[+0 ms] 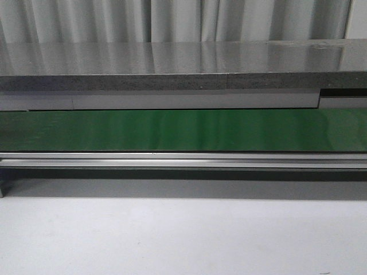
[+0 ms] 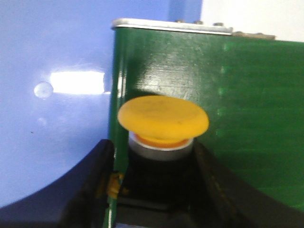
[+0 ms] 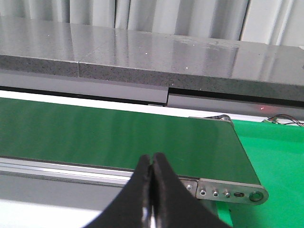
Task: Move button from left to right
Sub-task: 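Lift the button and place it on the conveyor belt with left gripper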
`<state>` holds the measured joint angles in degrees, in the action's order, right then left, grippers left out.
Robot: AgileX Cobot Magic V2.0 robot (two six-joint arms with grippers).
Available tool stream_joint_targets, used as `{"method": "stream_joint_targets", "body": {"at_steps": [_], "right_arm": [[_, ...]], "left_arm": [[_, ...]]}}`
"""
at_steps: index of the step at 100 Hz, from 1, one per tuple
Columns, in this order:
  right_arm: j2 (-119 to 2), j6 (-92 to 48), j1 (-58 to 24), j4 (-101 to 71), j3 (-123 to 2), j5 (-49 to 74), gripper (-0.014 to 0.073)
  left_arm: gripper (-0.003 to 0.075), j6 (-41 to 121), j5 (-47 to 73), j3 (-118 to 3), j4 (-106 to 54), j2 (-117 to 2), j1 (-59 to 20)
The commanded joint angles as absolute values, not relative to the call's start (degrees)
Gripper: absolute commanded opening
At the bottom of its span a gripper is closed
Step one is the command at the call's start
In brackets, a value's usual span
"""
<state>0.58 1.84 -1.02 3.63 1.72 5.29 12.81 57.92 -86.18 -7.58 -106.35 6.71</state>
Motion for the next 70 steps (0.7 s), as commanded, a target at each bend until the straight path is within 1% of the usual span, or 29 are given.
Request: {"method": "stream_joint_targets", "body": {"at_steps": [1, 24, 31, 38, 40, 43, 45, 47, 49, 50, 52, 53, 57, 64, 70], "right_arm": [[1.5, 1.7, -0.7, 4.2, 1.7, 0.6, -0.0122], [1.5, 1.7, -0.7, 4.2, 1.7, 0.6, -0.0122], [1.5, 1.7, -0.7, 4.2, 1.7, 0.6, -0.0122], [1.5, 1.7, -0.7, 4.2, 1.7, 0.6, -0.0122], [1.5, 1.7, -0.7, 4.2, 1.7, 0.6, -0.0122], [1.5, 1.7, -0.7, 4.2, 1.7, 0.6, -0.0122], [1.5, 1.7, -0.7, 4.2, 1.7, 0.6, -0.0122], [1.5, 1.7, -0.7, 4.2, 1.7, 0.6, -0.0122], [1.5, 1.7, -0.7, 4.2, 1.7, 0.6, -0.0122], [1.5, 1.7, -0.7, 4.2, 1.7, 0.6, -0.0122], [1.5, 1.7, -0.7, 4.2, 1.7, 0.6, -0.0122], [1.5, 1.7, -0.7, 4.2, 1.7, 0.6, -0.0122], [1.5, 1.7, -0.7, 4.2, 1.7, 0.6, -0.0122], [1.5, 1.7, -0.7, 4.2, 1.7, 0.6, -0.0122], [1.5, 1.7, -0.7, 4.2, 1.7, 0.6, -0.0122]], "left_arm": [[0.0054, 12.7, 56.6, -87.6, -8.7, -104.0, 5.4], [0.0064, 12.7, 58.3, -87.6, -8.7, -106.3, 3.4], [0.0104, 12.7, 58.4, -87.6, -8.8, -106.1, 3.1], [0.0192, 12.7, 58.4, -87.6, -9.4, -106.0, 3.2], [0.0227, 12.7, 58.4, -87.6, -9.6, -106.0, 3.2], [0.0294, 12.7, 58.4, -87.6, -9.7, -106.0, 3.2], [0.0323, 12.7, 58.5, -87.6, -9.9, -105.9, 3.2], [0.0385, 12.7, 58.6, -87.6, -9.9, -105.9, 3.2], [0.0417, 12.7, 58.6, -87.6, -9.9, -105.9, 3.2], [0.0447, 12.7, 58.6, -87.6, -9.9, -105.8, 3.2], [0.0478, 12.7, 58.7, -87.6, -9.9, -105.8, 3.2], [0.0508, 12.7, 58.8, -87.6, -9.9, -105.8, 3.2], [0.0586, 12.7, 59.0, -87.6, -9.9, -105.8, 3.2], [0.0678, 12.7, 59.2, -87.6, -9.9, -105.4, 3.2], [0.0708, 12.7, 59.2, -87.6, -9.9, -104.7, 3.2]]}}
